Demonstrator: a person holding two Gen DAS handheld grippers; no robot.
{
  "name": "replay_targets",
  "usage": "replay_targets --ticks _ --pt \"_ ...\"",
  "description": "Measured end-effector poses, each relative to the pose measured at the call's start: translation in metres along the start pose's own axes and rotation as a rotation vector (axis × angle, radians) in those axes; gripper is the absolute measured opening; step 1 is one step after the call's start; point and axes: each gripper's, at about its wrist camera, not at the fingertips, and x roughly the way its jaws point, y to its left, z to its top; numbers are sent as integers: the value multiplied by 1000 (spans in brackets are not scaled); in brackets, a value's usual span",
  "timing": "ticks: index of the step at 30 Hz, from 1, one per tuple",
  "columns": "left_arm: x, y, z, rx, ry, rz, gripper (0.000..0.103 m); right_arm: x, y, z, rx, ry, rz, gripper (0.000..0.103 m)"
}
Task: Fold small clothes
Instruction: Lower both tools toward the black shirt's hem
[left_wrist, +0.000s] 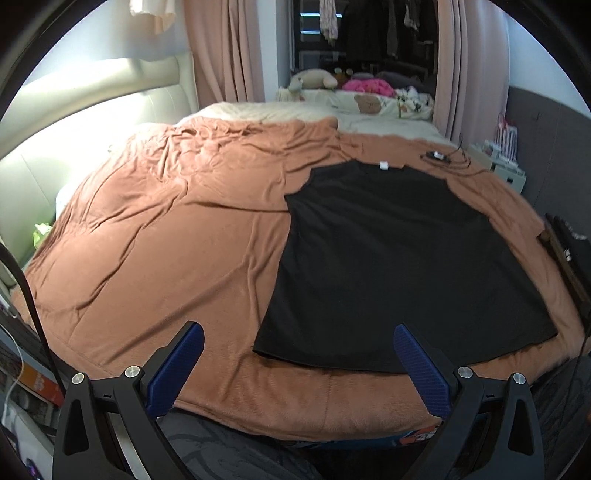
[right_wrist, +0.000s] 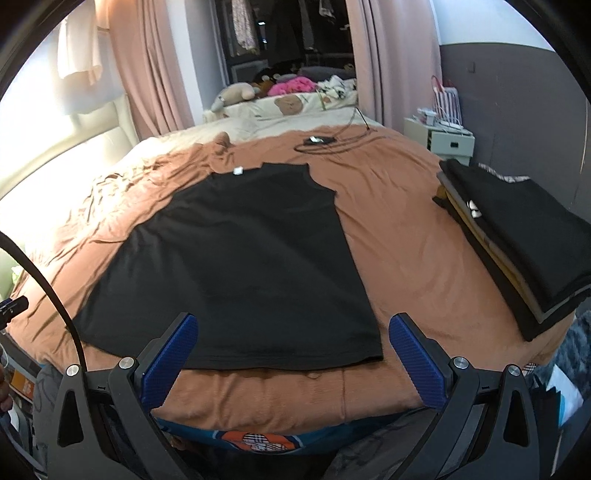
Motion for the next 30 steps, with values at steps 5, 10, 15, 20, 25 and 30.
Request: replay_targets --ticks 5,10,15,20,25,30 --pt "24 8 -1 -27 56 -10 103 17 -3 8 18 36 -48 103" --pt "45 25 -3 -78 92 -63 103 25 -1 13 15 31 -103 103" --pt "63 35 -3 -106 114 -46 96 34 -1 13 21 54 -85 103" --pt "83 49 -5 -143 181 -35 71 51 -14 15 49 108 -108 103" --pt "100 51 -11 -146 240 -60 56 64 -23 17 90 149 -92 100" --pt "116 56 -18 -169 307 -97 45 80 -35 18 134 209 -54 76"
